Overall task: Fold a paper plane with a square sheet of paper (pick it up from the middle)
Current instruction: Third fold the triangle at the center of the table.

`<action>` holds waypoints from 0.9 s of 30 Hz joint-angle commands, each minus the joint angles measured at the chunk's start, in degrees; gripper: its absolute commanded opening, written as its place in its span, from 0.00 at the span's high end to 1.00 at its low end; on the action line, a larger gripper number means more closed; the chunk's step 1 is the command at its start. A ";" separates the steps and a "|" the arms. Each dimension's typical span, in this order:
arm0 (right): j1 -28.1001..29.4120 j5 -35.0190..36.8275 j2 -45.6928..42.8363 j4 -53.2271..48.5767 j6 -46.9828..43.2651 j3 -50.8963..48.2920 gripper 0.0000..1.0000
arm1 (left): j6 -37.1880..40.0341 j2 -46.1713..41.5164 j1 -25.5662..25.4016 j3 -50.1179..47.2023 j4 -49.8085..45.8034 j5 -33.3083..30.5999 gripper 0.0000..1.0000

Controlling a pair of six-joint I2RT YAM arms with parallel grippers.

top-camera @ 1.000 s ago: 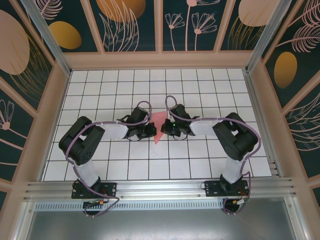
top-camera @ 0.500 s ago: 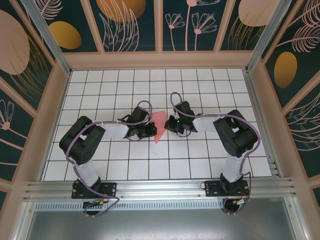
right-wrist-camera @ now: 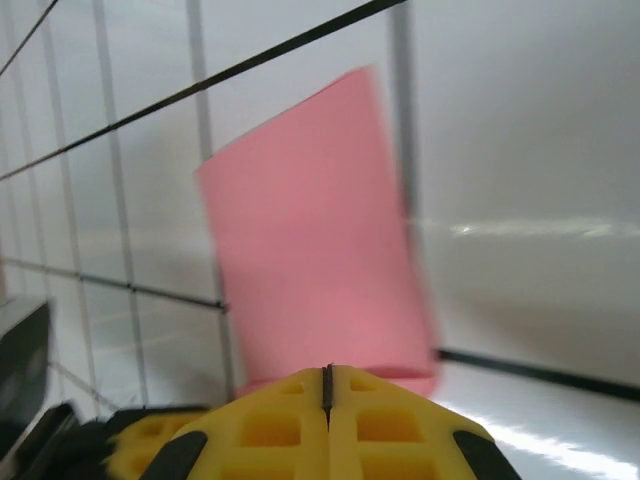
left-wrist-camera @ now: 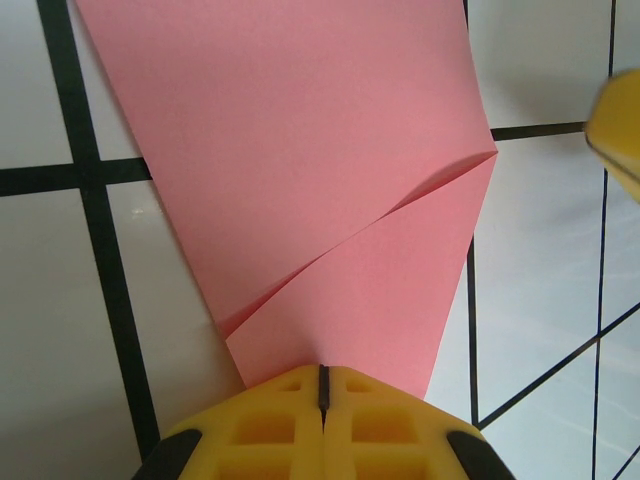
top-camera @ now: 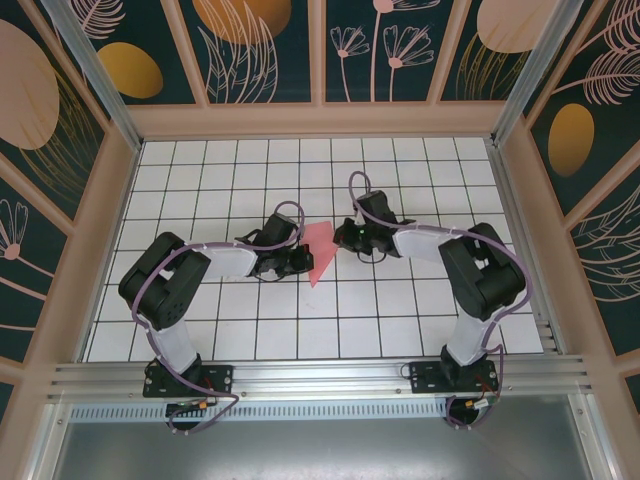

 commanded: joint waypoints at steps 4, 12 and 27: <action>3.45 -2.88 1.10 2.98 0.65 -2.56 1.00 | 0.70 0.88 0.31 -1.19 -3.83 -3.18 1.00; 3.26 -2.61 4.49 3.42 1.62 -4.68 1.00 | 1.32 -0.11 0.25 -0.94 -3.07 -2.60 1.00; 2.93 -0.40 6.00 1.96 4.89 -6.41 1.00 | -2.56 -7.89 -0.50 -3.95 7.82 6.06 0.94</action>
